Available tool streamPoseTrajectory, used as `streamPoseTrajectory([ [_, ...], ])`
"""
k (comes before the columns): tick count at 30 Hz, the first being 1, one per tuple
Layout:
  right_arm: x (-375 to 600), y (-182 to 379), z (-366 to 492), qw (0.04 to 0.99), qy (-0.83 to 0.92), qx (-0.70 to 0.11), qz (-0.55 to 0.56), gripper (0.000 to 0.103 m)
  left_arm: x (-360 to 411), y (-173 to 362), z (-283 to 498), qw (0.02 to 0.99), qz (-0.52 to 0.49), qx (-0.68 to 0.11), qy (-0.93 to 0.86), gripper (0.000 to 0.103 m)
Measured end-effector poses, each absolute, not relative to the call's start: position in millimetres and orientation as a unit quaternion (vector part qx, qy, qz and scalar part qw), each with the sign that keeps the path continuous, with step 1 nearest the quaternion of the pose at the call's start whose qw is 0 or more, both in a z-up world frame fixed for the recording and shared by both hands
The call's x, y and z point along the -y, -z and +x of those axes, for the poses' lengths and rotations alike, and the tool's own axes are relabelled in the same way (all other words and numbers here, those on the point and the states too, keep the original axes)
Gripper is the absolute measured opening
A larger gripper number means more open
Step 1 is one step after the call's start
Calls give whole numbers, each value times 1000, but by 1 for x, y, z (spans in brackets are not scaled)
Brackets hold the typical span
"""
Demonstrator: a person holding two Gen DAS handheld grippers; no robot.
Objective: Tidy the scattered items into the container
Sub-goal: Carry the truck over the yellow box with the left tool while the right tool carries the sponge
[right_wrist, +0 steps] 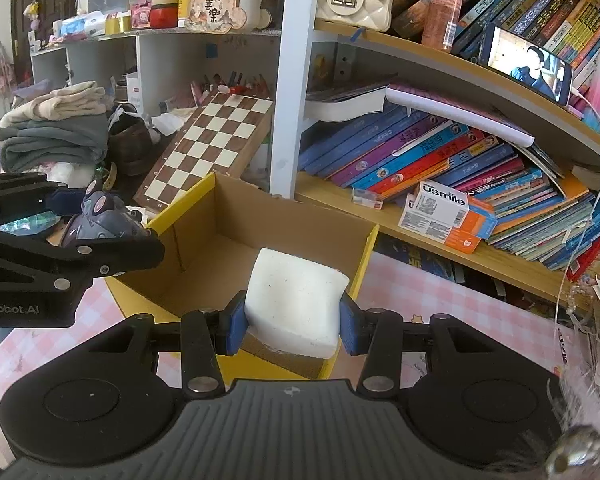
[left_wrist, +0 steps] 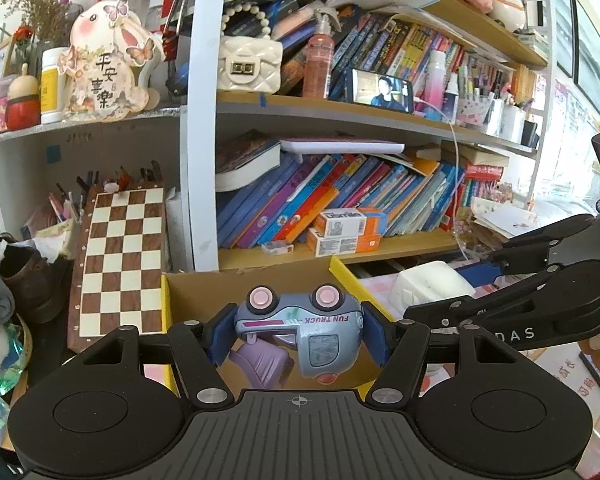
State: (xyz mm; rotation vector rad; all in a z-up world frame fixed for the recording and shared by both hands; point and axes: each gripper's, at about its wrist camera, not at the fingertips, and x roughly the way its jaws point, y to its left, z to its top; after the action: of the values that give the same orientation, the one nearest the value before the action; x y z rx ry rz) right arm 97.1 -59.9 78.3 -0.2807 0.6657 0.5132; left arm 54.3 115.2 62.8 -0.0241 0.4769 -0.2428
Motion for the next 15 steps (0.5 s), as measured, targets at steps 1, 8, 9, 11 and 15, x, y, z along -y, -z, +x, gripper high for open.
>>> streamPoseTrajectory([
  [1, 59, -78, 99, 903, -248, -323, -136, 43, -116, -62, 57, 964, -12, -237, 119, 64],
  [8, 56, -73, 112, 901, -249, -328, -137, 43, -117, -52, 73, 961, -8, -249, 118, 64],
  [9, 55, -72, 114, 900, -249, -330, -137, 43, -117, -51, 76, 961, -8, -251, 118, 64],
  [11, 54, -70, 118, 899, -249, -333, -137, 43, -117, -48, 80, 960, -7, -254, 118, 64],
  [15, 52, -64, 127, 896, -250, -341, -137, 43, -117, -43, 90, 958, -4, -261, 120, 64],
])
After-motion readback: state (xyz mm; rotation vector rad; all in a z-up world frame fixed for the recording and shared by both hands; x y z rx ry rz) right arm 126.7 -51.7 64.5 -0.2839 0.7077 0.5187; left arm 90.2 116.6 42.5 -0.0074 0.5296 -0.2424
